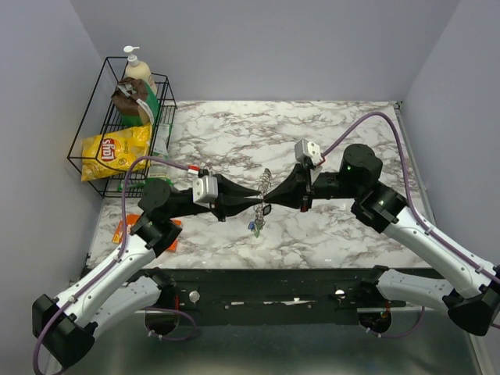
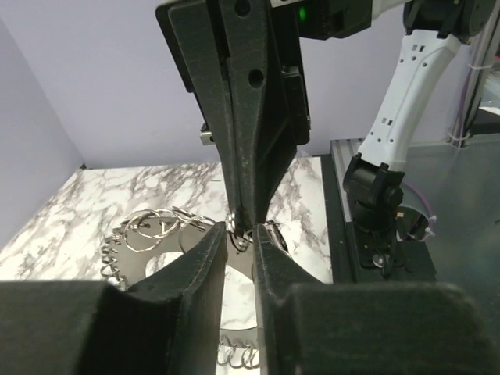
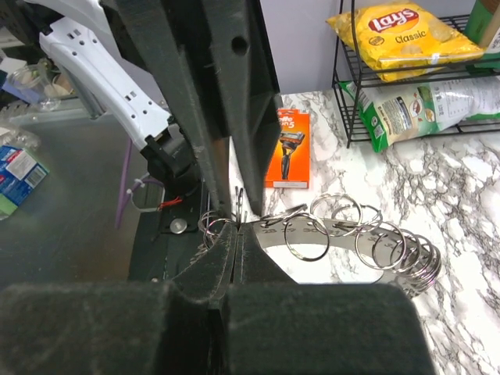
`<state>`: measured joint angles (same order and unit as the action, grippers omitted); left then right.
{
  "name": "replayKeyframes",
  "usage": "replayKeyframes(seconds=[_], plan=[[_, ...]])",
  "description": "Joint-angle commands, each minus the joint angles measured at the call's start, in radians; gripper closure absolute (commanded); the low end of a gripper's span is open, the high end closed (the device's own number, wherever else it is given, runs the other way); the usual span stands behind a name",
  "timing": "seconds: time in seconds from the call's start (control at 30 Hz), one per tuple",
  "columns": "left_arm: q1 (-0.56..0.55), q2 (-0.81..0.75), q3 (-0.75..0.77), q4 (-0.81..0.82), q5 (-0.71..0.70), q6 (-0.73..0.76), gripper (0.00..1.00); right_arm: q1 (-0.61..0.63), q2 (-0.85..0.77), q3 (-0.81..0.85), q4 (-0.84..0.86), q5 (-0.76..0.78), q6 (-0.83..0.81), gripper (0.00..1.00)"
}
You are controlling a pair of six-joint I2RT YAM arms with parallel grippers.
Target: Put the keys on the keyring
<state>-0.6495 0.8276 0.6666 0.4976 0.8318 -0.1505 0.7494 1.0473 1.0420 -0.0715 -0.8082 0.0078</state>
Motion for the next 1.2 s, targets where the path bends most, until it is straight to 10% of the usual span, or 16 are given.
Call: replayKeyframes(seconds=[0.0,0.63,1.17], plan=[[-0.006,-0.05,0.091,-0.252,-0.071,0.146,0.66,0.011,0.013,0.027,0.012,-0.025,-0.029,0.99],[-0.007,0.194,0.662,-1.171,-0.04,0.497,0.61,0.01,0.034,0.073,-0.135,0.001,-0.132,1.0],[-0.012,0.329,0.804,-1.389,0.124,0.591,0.64,0.01,0.03,0.073,-0.163,0.009,-0.154,1.0]])
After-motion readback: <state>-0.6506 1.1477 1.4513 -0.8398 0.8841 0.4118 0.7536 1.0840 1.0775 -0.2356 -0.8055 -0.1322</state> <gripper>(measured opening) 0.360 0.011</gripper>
